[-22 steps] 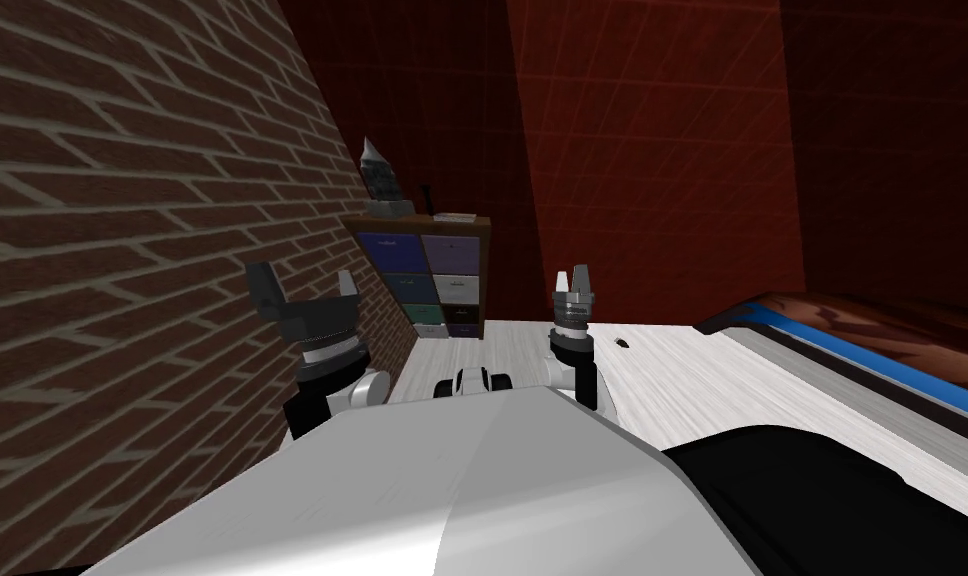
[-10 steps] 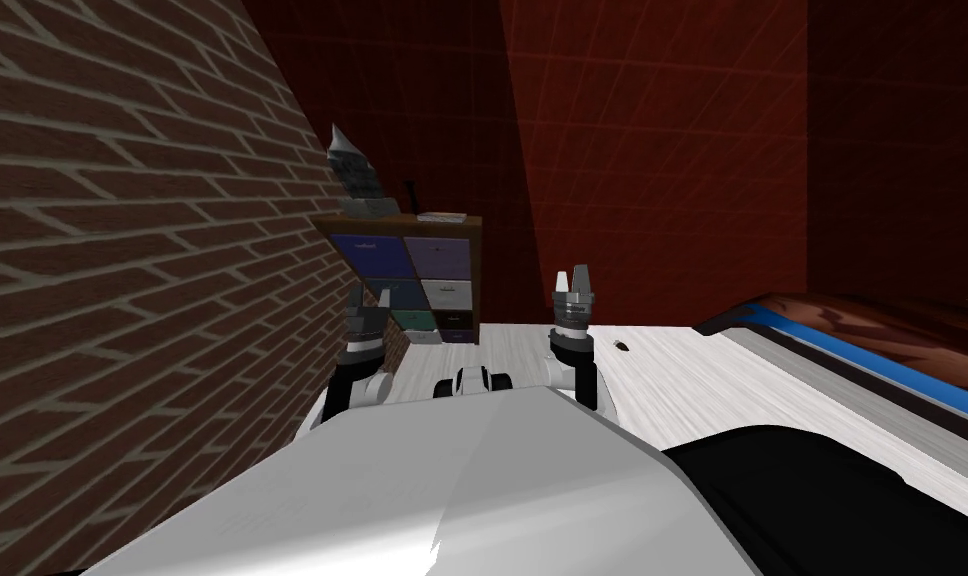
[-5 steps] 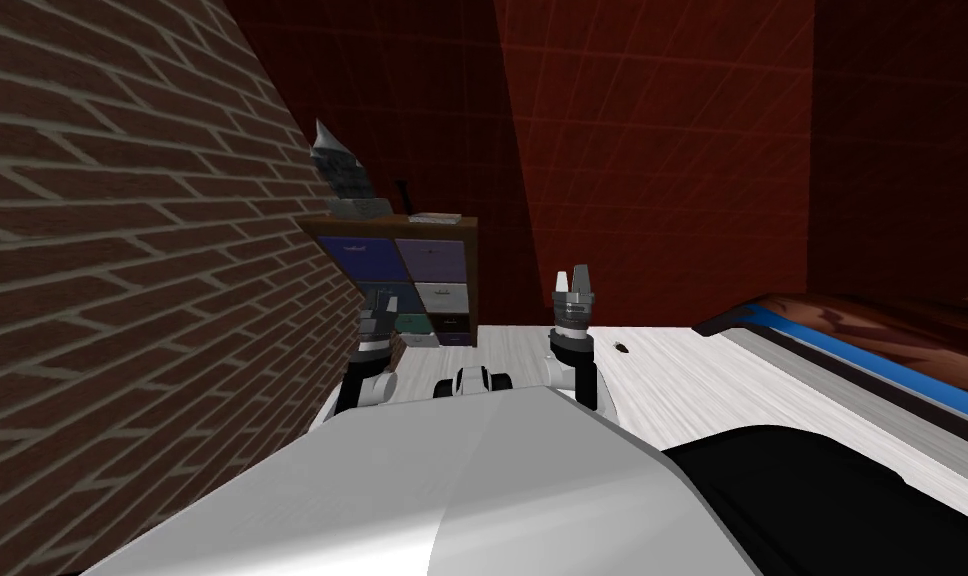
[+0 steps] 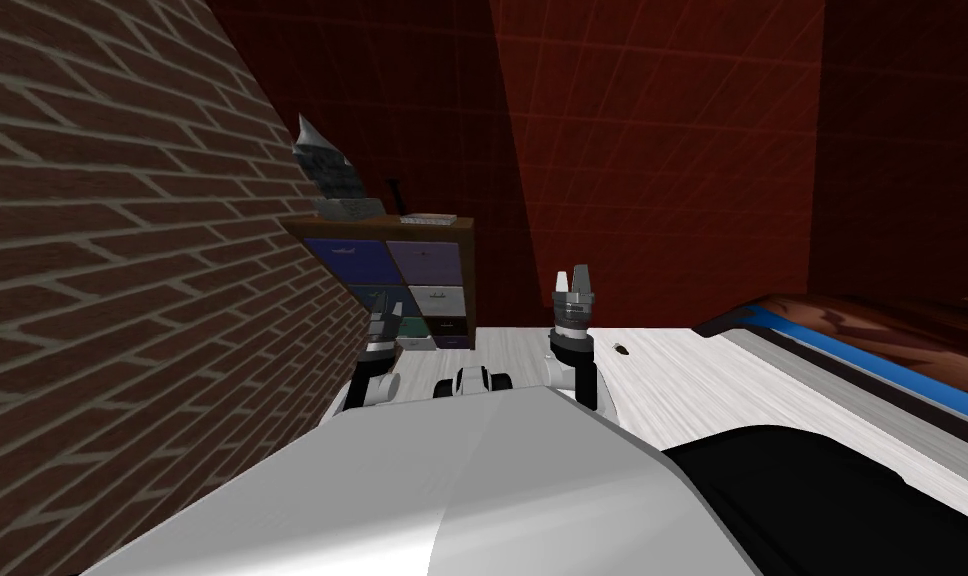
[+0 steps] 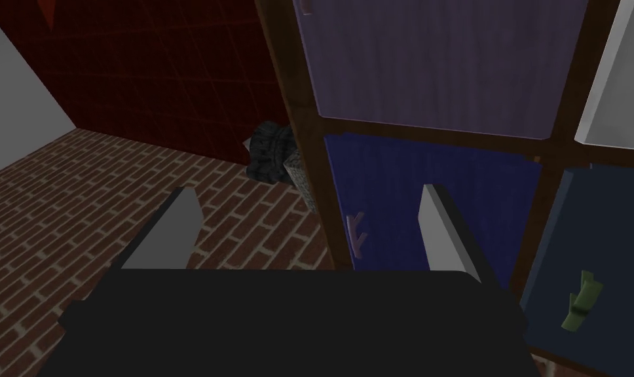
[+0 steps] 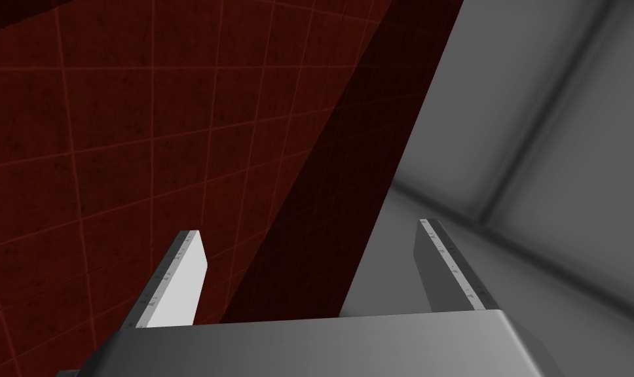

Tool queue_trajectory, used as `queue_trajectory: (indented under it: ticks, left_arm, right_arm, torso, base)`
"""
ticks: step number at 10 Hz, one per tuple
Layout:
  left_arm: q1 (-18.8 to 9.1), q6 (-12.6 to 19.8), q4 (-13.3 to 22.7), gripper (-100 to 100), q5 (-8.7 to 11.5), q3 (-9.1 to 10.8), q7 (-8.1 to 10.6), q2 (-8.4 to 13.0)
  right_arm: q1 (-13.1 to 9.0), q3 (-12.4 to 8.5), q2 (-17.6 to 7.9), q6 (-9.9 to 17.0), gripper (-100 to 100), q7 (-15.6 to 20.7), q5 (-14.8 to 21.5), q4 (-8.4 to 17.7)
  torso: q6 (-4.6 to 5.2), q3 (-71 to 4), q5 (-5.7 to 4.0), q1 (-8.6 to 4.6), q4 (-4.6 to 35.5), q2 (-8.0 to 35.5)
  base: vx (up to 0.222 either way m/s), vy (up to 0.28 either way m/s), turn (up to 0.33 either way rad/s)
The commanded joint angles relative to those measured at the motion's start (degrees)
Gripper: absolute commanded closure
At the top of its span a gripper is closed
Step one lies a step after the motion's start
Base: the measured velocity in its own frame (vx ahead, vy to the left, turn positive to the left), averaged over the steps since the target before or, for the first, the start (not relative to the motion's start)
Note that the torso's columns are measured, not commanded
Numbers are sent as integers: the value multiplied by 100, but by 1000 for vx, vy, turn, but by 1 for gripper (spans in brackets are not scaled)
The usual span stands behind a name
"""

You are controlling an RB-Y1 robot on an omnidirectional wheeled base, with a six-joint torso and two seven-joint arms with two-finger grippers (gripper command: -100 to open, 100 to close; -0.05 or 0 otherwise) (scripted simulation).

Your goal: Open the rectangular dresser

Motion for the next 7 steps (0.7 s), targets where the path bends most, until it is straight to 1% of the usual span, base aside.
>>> queue_trajectory:
  ticks: [1, 7]
  left_arm:
    - [-65, 9, 324, -100, -13, 4, -4, 15]
    - [-284, 25, 1194, -100, -58, 1, -32, -1]
  right_arm:
    - [0, 0, 0, 0, 0, 0, 0, 0]
    - [0, 0, 0, 0, 0, 0, 0, 0]
  torso:
    - [0, 0, 0, -1, 0, 0]
    - [0, -1, 0, -2, -1, -2]
  base:
    - [51, -37, -12]
    - [63, -43, -14]
